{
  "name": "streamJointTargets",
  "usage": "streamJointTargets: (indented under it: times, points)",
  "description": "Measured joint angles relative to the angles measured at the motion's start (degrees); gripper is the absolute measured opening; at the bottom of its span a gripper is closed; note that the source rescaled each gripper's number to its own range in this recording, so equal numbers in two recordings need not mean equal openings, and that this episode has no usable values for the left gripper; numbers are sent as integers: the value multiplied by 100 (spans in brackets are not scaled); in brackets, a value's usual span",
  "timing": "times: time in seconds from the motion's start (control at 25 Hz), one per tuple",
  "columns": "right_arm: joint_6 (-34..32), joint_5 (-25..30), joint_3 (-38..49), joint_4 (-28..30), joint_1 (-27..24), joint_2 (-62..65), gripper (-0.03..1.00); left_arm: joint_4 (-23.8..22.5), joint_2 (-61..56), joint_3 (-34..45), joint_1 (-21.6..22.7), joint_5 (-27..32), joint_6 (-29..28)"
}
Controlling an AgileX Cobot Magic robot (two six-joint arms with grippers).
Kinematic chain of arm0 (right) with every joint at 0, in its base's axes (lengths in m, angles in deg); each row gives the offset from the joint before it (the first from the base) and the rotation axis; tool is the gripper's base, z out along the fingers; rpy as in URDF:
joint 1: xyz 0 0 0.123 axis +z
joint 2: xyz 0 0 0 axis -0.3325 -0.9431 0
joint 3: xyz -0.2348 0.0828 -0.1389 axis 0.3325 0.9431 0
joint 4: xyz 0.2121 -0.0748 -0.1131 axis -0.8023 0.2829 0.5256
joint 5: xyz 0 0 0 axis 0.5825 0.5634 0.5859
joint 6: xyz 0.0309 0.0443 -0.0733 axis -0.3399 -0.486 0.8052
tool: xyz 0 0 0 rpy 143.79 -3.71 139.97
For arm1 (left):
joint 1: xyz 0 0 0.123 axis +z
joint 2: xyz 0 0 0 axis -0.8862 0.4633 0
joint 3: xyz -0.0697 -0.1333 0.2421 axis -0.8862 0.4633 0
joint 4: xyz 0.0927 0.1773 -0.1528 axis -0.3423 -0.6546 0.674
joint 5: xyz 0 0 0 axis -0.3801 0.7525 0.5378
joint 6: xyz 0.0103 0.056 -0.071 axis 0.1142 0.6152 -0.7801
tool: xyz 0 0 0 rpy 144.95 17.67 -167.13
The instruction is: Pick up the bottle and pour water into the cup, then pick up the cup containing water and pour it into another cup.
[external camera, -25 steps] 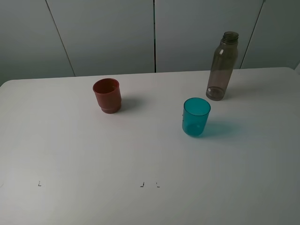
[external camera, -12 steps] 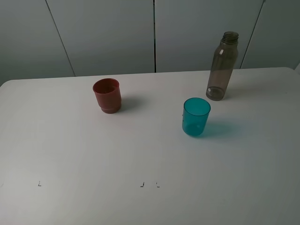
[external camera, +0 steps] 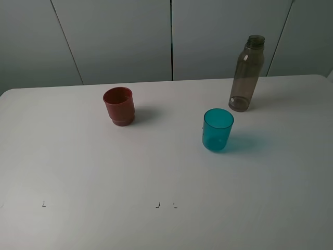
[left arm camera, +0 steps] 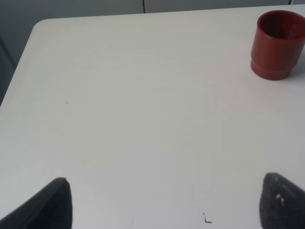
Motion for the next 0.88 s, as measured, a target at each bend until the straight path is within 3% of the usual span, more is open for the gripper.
streamJointTargets:
  times: [0.88]
  points:
    - [0, 0, 0, 0, 0, 0, 100, 0, 0, 0, 0, 0, 0]
